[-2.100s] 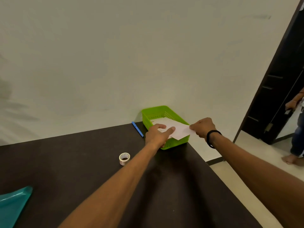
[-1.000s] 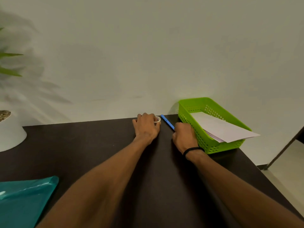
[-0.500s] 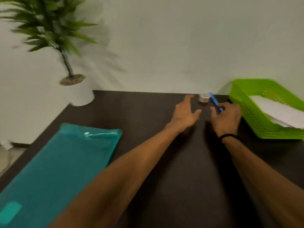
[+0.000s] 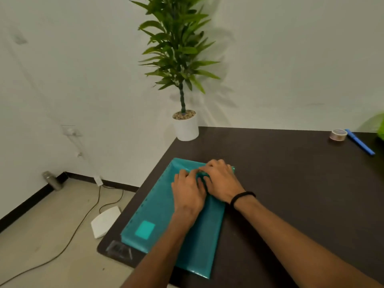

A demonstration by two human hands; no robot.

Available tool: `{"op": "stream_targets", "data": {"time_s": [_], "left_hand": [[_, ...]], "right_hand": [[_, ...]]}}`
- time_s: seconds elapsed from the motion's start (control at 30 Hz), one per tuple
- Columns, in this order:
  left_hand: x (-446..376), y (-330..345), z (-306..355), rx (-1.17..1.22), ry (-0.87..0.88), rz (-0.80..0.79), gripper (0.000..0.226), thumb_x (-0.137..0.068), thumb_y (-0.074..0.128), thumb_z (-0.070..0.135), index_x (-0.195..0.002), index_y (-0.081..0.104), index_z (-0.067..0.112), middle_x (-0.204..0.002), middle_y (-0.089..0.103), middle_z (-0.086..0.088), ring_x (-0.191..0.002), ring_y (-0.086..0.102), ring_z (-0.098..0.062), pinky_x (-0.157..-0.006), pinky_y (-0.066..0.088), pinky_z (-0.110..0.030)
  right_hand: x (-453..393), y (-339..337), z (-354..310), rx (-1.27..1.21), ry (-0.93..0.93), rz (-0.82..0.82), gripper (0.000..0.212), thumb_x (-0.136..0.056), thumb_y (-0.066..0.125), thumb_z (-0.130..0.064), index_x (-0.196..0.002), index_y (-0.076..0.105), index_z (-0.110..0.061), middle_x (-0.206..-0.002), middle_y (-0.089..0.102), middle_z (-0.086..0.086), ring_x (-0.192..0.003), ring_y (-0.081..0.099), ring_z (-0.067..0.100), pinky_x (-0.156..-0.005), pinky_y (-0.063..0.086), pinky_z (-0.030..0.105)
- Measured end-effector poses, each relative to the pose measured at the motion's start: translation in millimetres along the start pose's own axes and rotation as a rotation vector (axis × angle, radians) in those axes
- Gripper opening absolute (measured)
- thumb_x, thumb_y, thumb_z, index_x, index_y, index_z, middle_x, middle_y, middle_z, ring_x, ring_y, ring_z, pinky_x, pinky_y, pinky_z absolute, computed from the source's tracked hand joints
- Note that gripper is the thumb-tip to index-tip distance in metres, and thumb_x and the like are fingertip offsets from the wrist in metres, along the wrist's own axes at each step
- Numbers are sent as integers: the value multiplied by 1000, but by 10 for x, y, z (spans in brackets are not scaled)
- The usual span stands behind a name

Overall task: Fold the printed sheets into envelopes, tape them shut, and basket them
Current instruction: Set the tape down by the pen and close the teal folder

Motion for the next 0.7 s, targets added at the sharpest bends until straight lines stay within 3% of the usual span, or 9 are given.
{"op": "stream_targets", "data": {"time_s": [0.2, 0.33, 0.47, 0.53, 0.63, 0.7], "left_hand": [[-2, -6, 2, 12, -21, -12, 35, -103, 48, 29, -134, 64, 22, -111, 59, -7, -102, 53, -25, -90, 46, -42], [-63, 52, -17, -12, -50, -19, 32, -104, 46, 30, -126, 67, 20, -112, 62, -7, -104, 55, -25, -91, 45, -42], [-122, 75, -17, -49, -59, -28, 31, -106, 44, 33, -122, 68, 21, -111, 64, -7, -103, 56, -26, -90, 46, -44], [-171, 76, -5, -65, -61, -34, 32, -105, 44, 34, -122, 68, 22, -113, 65, -9, -105, 57, -29, -90, 45, -45], [-307, 100, 3, -84, -71, -29, 32, -106, 45, 32, -126, 68, 21, -117, 66, -11, -110, 59, -32, -94, 44, -46], [-454, 142, -12, -82, -83, -12, 33, -106, 45, 31, -127, 69, 21, -118, 67, -11, -111, 60, -32, -95, 44, -47]], "right_hand": [[23, 99, -27, 92, 63, 31, 38, -103, 48, -21, -137, 63, -28, -130, 57, -1, -114, 48, 24, -101, 42, 40], [-4, 107, -28, 117, 69, 9, 36, -104, 47, -26, -135, 65, -31, -127, 56, -1, -112, 47, 24, -98, 42, 40], [-14, 89, -46, 94, 61, -7, 34, -105, 47, -28, -132, 67, -24, -128, 60, 4, -114, 52, 28, -99, 46, 43], [65, 124, -53, 105, 40, -23, 35, -103, 45, -26, -130, 66, -19, -130, 62, 5, -121, 56, 30, -106, 43, 45], [216, 104, -2, 92, 34, -13, 35, -104, 47, -25, -131, 66, -14, -149, 53, 12, -142, 45, 31, -123, 30, 48], [237, 0, 81, 50, 38, -26, 36, -105, 49, -30, -131, 67, -12, -152, 51, 14, -144, 43, 30, -123, 30, 44]]}}
Point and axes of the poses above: each hand's wrist, its own x-axis away from the middle knuckle, its own y-axis out of the palm, z = x × y, the point moved 2 cm from there along -x, towards the middle knuckle
